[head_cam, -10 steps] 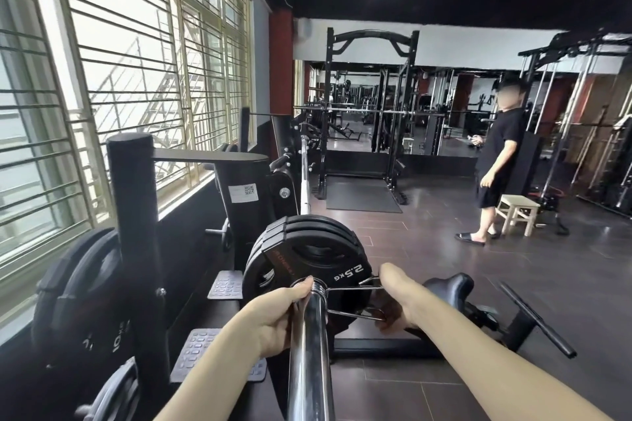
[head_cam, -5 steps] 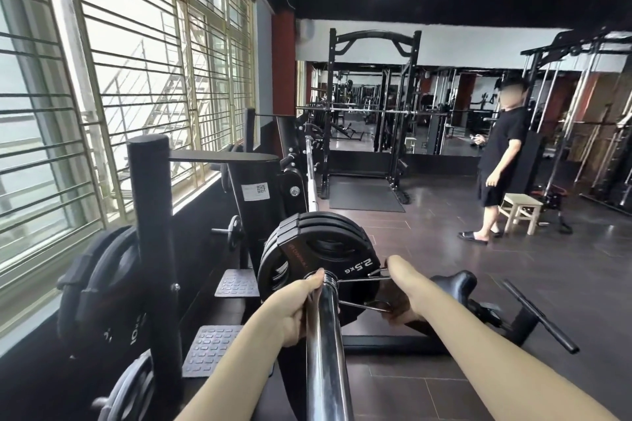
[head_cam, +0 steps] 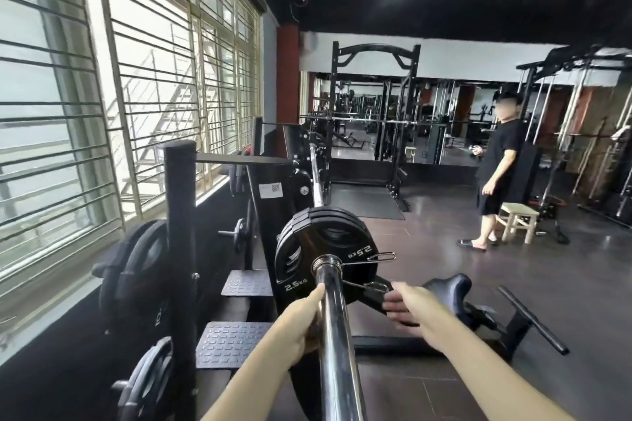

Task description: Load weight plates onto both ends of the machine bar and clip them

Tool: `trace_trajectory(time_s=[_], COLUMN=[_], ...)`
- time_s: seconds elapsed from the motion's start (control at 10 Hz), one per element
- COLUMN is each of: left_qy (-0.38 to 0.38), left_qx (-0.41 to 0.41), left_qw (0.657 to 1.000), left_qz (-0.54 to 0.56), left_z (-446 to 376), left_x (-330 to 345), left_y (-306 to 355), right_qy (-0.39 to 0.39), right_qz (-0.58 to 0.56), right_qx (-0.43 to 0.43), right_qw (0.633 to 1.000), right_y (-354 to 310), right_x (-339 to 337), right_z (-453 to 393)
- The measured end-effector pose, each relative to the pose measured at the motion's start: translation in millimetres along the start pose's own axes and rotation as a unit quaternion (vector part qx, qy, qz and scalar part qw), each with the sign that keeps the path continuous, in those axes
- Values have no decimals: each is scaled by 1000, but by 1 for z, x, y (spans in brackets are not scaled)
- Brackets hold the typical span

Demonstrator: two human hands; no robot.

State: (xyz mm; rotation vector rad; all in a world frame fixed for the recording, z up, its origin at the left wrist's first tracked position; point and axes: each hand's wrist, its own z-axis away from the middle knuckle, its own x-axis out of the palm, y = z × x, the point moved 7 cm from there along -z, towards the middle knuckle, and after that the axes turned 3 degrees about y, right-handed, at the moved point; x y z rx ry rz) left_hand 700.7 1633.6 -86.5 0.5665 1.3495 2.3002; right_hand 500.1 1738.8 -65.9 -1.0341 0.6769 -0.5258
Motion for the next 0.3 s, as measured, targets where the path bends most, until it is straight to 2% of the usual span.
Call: trace_trajectory(time_s=[0.2,0.3], left_qy=[22,55], left_qx=[60,102], left_qw=[998,992], left_qz=[-27,-39], left_z=[93,142], left_x=[-13,-21], left_y=[-44,-58], right_qy=[-114,-160], right_qz=[43,25], right_qx=[-50,-80], right_qw=[991,984], right_y=[42,54], right_x=[11,7], right_z=[73,111])
